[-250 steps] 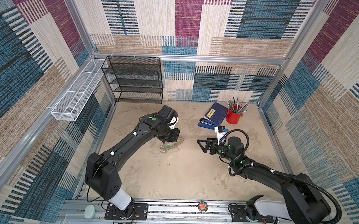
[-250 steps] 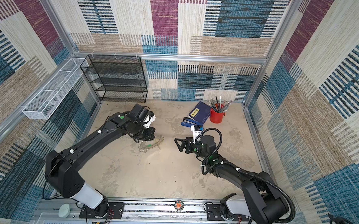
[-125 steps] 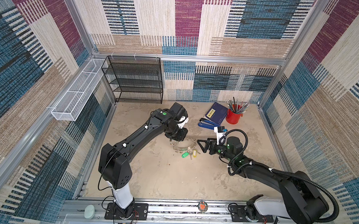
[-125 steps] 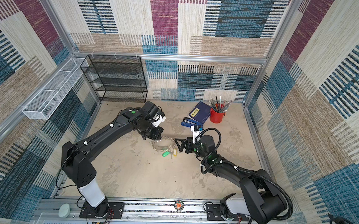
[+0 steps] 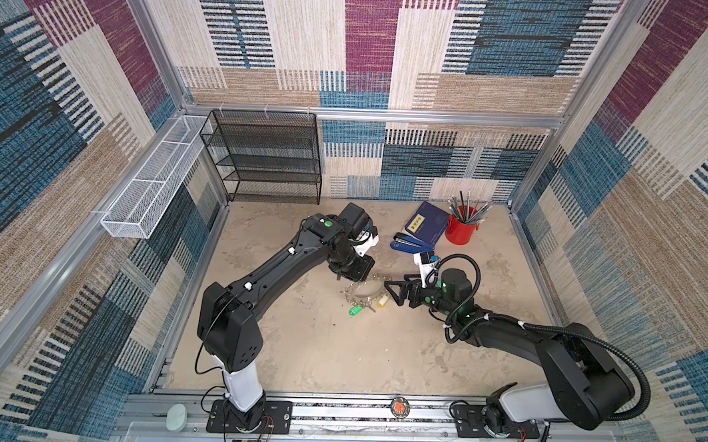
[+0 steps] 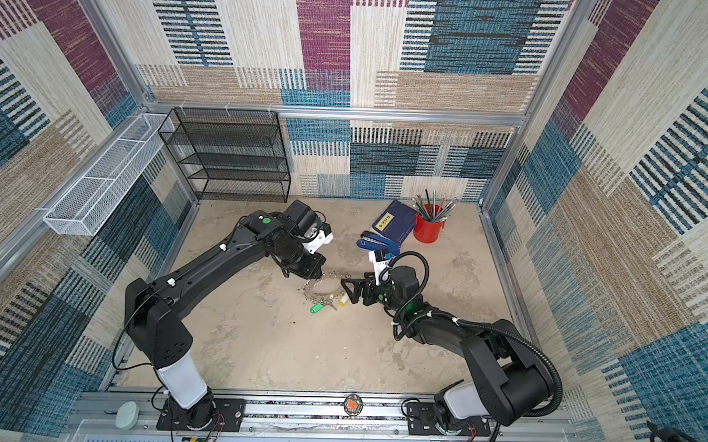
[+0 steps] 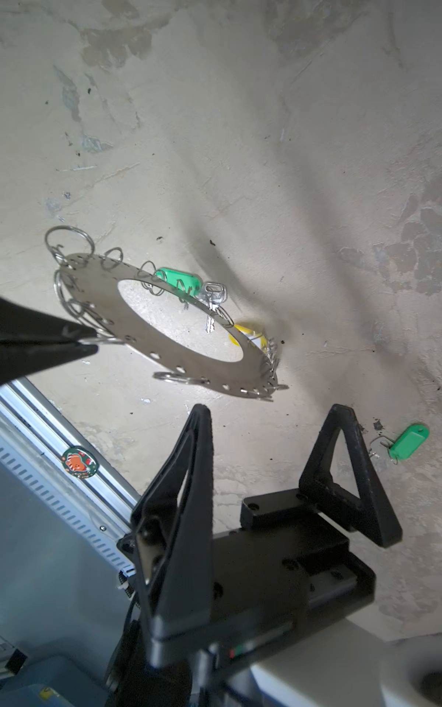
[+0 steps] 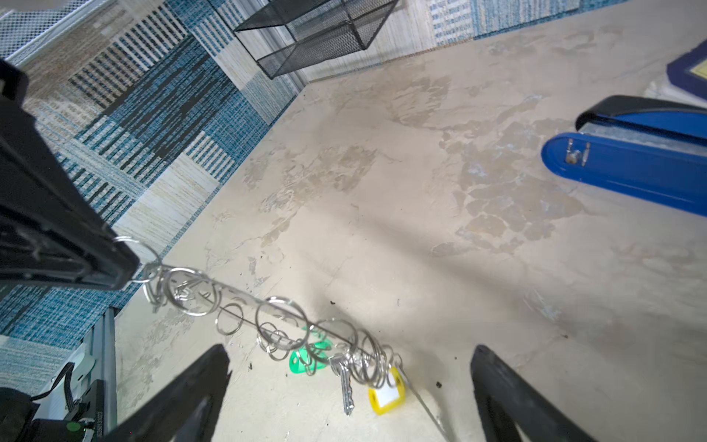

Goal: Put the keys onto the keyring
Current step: 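Hold the plate up with the left gripper while the right gripper approaches its edge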

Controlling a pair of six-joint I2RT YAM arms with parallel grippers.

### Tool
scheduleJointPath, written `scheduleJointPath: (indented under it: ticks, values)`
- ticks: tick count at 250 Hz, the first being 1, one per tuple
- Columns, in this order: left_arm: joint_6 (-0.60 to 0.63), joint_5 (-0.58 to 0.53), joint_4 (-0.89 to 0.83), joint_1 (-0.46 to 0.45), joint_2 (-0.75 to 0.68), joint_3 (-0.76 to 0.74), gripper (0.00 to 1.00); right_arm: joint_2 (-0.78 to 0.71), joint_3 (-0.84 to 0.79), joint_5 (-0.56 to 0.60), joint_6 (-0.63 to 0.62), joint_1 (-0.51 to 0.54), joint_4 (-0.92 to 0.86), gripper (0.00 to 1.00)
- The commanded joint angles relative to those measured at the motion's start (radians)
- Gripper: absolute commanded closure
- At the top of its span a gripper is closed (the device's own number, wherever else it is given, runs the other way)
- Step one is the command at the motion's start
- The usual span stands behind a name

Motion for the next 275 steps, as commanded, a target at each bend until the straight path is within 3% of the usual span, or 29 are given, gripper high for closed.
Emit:
scheduleJointPath:
  ticks: [1, 54, 112, 224, 275]
  values:
    - [0.066, -0.026, -0.051, 0.000, -0.014, 0.025, 1.00, -0.024, -0.007, -0.015, -0.070, 0.010, 0.052, 0.00]
    - [0.087, -0.019, -0.075, -0.004, -0.037, 0.043, 1.00, -0.081, -0.096, -0.025, -0.135, 0.014, 0.214, 0.00]
    - [0.096, -0.010, -0.076, -0.016, -0.075, 0.031, 1.00, -0.071, -0.144, -0.185, -0.152, 0.033, 0.412, 0.00]
    - [0.107, 0.030, -0.070, -0.060, -0.112, 0.014, 1.00, -0.060, -0.125, -0.109, -0.211, 0.074, 0.368, 0.01]
    - [0.109, 0.035, -0.061, -0.069, -0.119, 0.014, 1.00, -0.046, -0.099, -0.143, -0.219, 0.094, 0.334, 0.13]
